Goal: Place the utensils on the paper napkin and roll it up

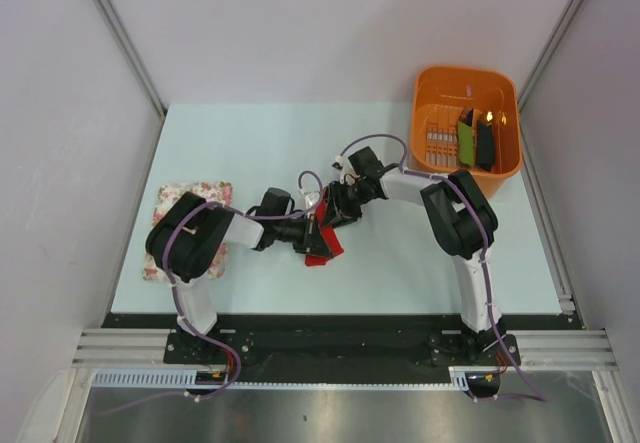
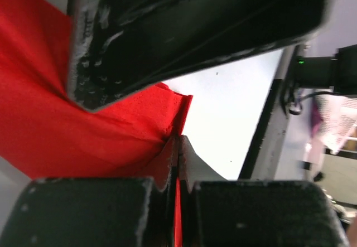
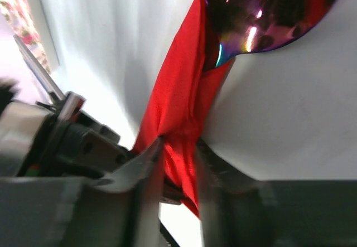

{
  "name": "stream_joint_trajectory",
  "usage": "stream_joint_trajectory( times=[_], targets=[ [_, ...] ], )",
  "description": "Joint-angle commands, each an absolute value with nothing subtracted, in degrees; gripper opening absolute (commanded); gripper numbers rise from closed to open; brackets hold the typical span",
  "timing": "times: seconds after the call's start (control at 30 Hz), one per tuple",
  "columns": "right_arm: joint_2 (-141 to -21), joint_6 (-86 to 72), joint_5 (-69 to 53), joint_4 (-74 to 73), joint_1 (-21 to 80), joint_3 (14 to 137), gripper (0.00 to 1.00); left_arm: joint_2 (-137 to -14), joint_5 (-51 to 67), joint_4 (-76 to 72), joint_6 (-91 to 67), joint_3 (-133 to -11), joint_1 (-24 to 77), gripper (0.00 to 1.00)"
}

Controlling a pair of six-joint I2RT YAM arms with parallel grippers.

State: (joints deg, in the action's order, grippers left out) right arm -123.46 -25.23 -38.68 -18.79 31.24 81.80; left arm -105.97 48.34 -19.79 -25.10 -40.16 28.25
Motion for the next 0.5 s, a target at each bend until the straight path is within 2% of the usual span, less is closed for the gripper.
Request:
stream_joint_trajectory(
  times=[0.0,0.07,0.17,0.33,0.43,0.47],
  targets=[
    [-121.4,-26.5,-39.4,-17.5,29.9,83.3,0.40,-110.2,53.3,-29.5,-29.0,-37.5,26.7,0.00],
    [-120.6,-26.5,-39.4,-17.7,29.9,83.1,0.46,-110.7,53.6,-31.7,-30.1,-37.0,26.5,0.00],
    [-120.6,-26.3,-39.6,-18.4,30.0,82.7,0.47,-111.0,53.7,-32.9,-30.4,-36.8,26.2,0.00],
    [-121.1,-25.5,-39.1,-19.1,30.6,81.7,0.47,-110.8,53.5,-34.8,-30.8,-37.1,25.7,0.00],
    [-121.3,-25.1,-39.6,-19.1,31.0,80.8,0.45,-111.0,53.5,-35.6,-31.0,-37.4,25.7,0.00],
    [-121.3,-25.0,-39.6,-19.0,31.2,80.3,0.41,-111.2,53.6,-35.7,-31.0,-37.5,25.7,0.00]
  ],
)
